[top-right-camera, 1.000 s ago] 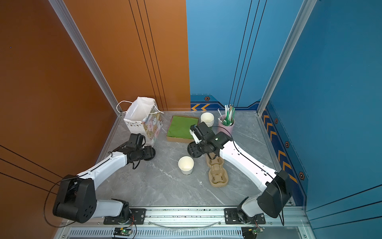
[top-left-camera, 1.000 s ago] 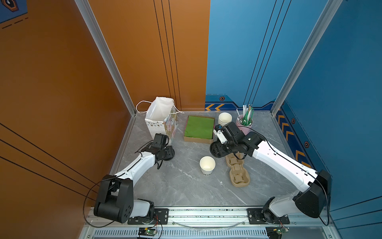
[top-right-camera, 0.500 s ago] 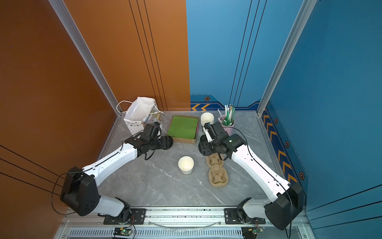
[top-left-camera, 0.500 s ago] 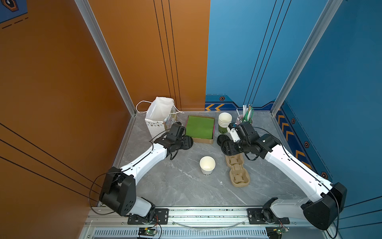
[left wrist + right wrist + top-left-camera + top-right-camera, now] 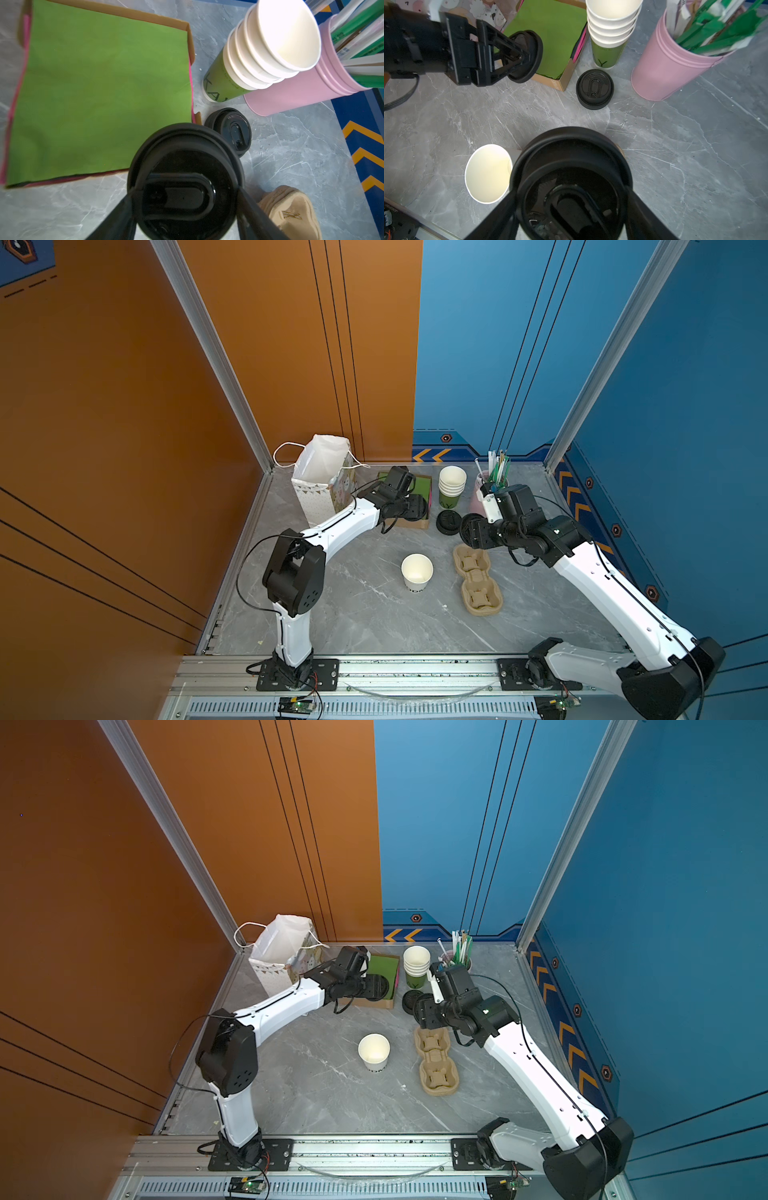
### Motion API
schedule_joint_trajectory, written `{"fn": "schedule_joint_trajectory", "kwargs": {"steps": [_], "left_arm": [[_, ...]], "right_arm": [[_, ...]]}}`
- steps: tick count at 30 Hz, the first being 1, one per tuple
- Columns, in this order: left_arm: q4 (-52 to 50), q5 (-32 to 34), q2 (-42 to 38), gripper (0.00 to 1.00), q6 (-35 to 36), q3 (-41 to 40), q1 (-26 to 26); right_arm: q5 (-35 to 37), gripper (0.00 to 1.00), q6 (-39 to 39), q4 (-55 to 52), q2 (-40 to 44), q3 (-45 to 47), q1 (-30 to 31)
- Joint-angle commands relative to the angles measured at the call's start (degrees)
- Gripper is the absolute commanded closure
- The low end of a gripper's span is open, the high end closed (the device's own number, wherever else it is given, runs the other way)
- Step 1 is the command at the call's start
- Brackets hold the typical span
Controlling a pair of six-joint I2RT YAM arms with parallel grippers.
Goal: Pack a coffee takeout order
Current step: Place the lid on the lid.
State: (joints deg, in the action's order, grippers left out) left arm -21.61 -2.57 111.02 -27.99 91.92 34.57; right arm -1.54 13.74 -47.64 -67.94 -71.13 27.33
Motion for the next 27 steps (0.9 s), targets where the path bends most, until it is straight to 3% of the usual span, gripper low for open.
{"fn": "schedule_joint_trajectory", "kwargs": {"steps": [1, 14, 27], "left_arm": [[-0.90, -3.46, 3.86, 0.36, 1.22, 5.19, 1.40], [-1.50, -7.23, 17.63, 0.36, 0.05, 19.37, 4.50], [-6.31, -4.55, 26.01, 0.35, 2.47, 27.92, 6.85]], "right_arm": [[1.28, 0.26, 1.29, -2.26, 1.70, 0.65, -1.30], [2.32, 0.27, 2.84, -2.89, 4.33, 1.13, -3.94], [2.07, 0.27, 3.18, -3.16, 6.02, 2.09, -4.81]]}}
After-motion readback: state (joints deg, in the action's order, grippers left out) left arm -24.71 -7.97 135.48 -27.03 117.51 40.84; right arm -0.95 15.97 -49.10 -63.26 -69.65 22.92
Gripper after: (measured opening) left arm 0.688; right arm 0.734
